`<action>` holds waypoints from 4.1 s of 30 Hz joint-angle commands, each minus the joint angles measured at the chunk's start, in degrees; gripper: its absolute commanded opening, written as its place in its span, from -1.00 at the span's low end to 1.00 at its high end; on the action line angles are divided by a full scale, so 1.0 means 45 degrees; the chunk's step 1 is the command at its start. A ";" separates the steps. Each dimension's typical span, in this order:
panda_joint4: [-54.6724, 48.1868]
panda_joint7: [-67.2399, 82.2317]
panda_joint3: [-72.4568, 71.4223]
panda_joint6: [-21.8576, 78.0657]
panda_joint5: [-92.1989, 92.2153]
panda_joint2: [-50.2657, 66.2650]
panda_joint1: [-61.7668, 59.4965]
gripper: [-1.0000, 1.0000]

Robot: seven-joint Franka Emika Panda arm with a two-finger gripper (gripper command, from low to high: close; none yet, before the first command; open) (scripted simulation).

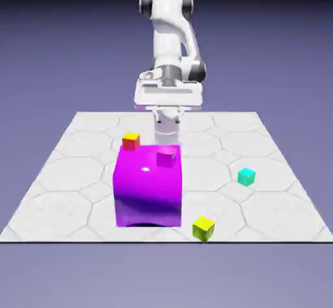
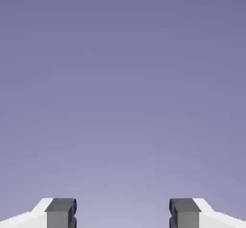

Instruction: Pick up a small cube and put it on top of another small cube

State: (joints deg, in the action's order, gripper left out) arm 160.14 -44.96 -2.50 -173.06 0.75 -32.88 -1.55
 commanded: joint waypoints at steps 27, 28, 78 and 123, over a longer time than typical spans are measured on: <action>-0.4264 -1.2473 -1.2459 0.4702 0.3728 -0.1078 -1.1120 0.00; -0.4422 -1.2935 -1.2921 0.4876 0.3866 -0.1118 -1.1532 0.00; -0.8523 -2.6743 -2.5715 0.9770 0.7205 -0.1685 -2.1919 -1.00; -0.1749 -2.5192 -1.4103 0.6053 -0.1196 0.4763 -0.1154 -1.00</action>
State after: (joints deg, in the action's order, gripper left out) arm 152.27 -158.36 -65.98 -145.88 -4.67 -11.44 -6.75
